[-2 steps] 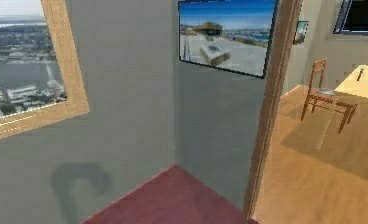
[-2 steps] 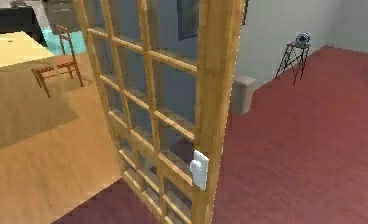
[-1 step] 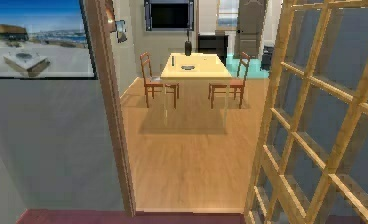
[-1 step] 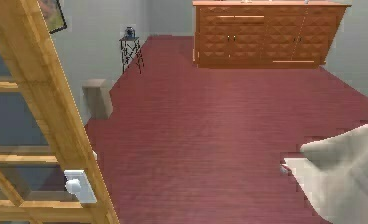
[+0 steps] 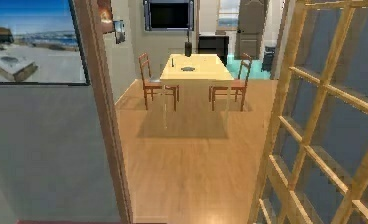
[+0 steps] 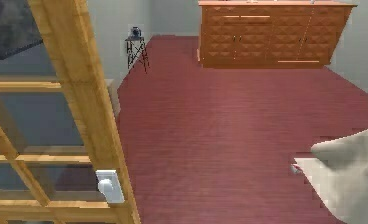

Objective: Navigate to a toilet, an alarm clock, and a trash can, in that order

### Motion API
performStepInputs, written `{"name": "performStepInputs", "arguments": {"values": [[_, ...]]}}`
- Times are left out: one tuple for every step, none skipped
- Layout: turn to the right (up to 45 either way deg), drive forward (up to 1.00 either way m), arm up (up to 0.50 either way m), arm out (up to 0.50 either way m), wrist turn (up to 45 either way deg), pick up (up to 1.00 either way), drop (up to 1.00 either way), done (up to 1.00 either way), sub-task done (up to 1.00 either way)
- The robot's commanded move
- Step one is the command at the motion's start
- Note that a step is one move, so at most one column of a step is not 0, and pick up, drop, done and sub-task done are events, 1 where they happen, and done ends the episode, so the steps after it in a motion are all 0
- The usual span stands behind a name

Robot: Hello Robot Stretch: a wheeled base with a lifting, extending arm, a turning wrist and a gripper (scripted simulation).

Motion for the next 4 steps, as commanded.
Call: {"name": "performStepInputs", "arguments": {"values": [[-3.0, 0.0, 0.0, 0.0, 0.0, 0.0, 0.0, 0.0, 0.0], [0.0, 1.0, 0.0, 0.0, 0.0, 0.0, 0.0, 0.0, 0.0], [0.0, 0.35, 0.0, 0.0, 0.0, 0.0, 0.0, 0.0, 0.0], [45.0, 0.0, 0.0, 0.0, 0.0, 0.0, 0.0, 0.0, 0.0]]}}
